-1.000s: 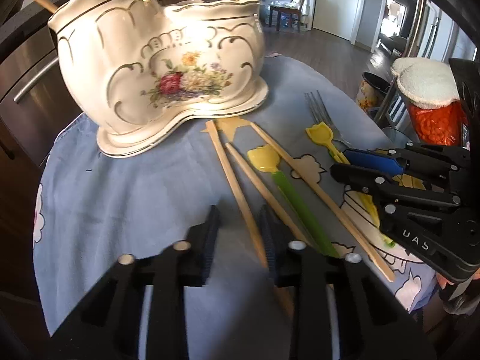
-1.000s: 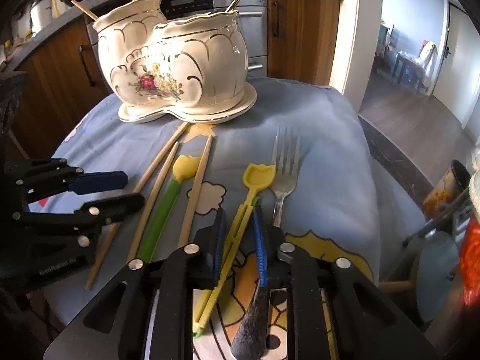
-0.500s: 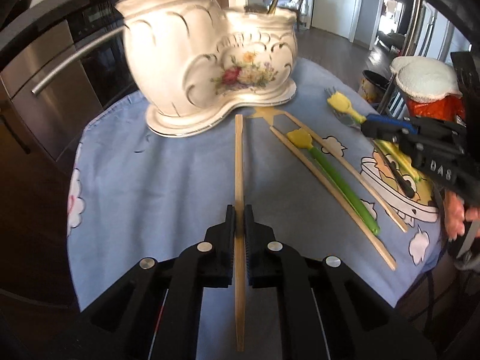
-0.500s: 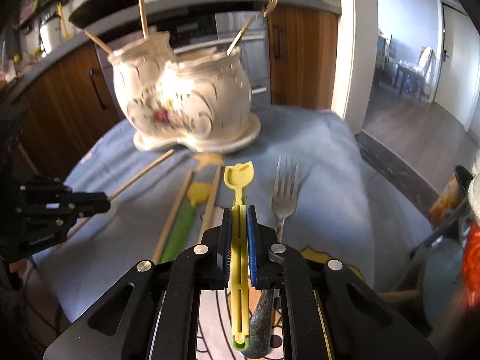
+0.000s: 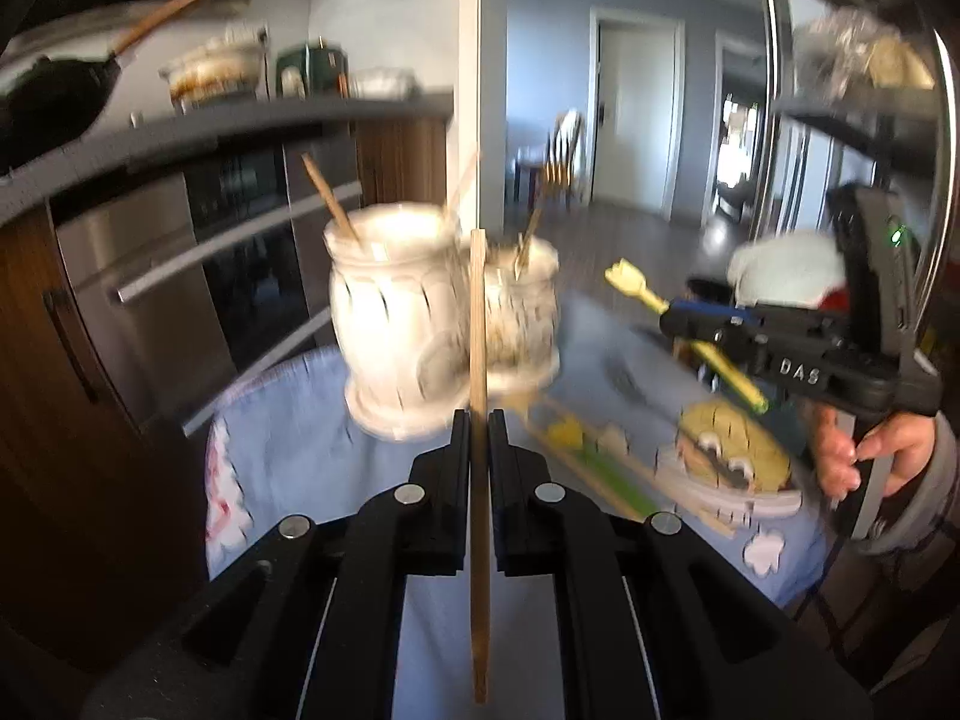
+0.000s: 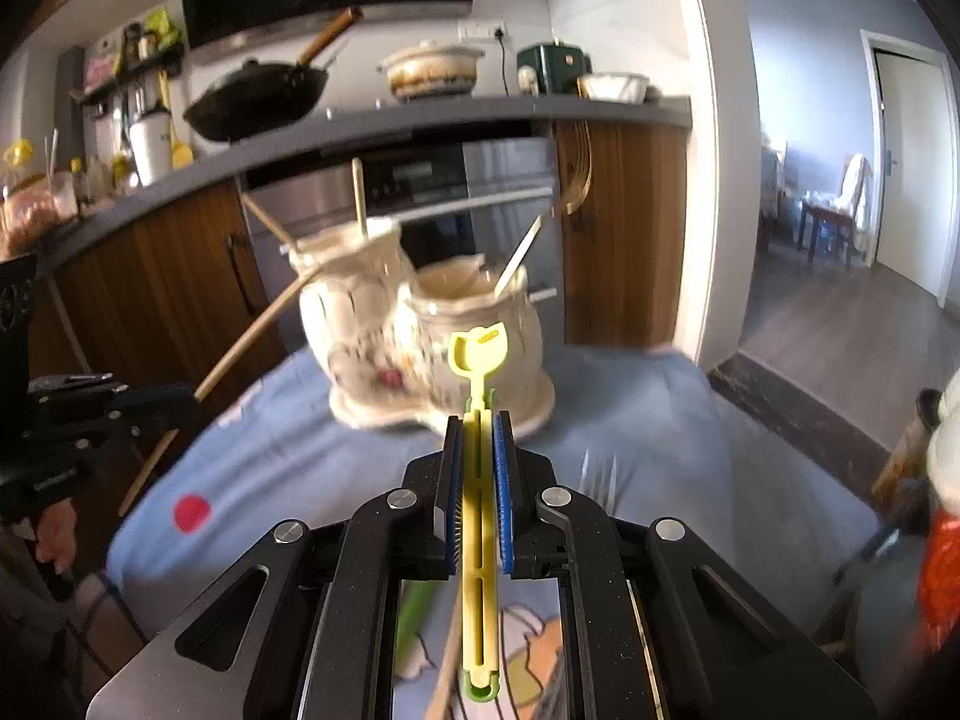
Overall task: Organize utensils
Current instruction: 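Lift the chopstick over the tall cup while the right tool carries the spatula above the short cup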
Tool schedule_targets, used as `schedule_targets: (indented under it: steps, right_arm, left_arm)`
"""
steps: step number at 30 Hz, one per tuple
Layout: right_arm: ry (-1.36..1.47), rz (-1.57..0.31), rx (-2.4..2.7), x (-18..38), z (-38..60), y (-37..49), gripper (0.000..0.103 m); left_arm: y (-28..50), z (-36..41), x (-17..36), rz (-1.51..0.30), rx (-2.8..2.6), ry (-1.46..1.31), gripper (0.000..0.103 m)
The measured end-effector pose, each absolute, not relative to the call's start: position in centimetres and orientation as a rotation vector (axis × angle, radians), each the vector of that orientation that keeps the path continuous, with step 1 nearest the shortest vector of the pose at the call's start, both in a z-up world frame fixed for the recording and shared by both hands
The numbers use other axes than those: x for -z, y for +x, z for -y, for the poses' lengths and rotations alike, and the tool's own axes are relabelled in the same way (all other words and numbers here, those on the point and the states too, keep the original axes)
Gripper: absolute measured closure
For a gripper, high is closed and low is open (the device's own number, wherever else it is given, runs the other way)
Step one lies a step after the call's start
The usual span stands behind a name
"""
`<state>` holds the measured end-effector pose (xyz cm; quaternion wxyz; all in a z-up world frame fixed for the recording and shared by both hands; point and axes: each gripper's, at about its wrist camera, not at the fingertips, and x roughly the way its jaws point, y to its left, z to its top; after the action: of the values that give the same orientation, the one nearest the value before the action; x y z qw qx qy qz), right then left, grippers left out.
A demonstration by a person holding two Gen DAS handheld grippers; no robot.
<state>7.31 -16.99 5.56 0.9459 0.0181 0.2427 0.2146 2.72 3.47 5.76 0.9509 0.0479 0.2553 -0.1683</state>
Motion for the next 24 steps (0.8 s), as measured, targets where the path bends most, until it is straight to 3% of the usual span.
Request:
schedule_targets:
  steps: [8,24]
  right_arm:
    - [0.122,-0.374,-0.473,-9.2,16.5,10.0,0.092]
    - [0.225,-0.333,-0.518,-10.6,13.9,17.1,0.092]
  left_arm:
    - [4.5,-7.6,-10.1,-0.313,0.377,-0.076,0.097]
    - [14.9,-7.4,-10.7,-0.257,0.381,-0.129,0.097]
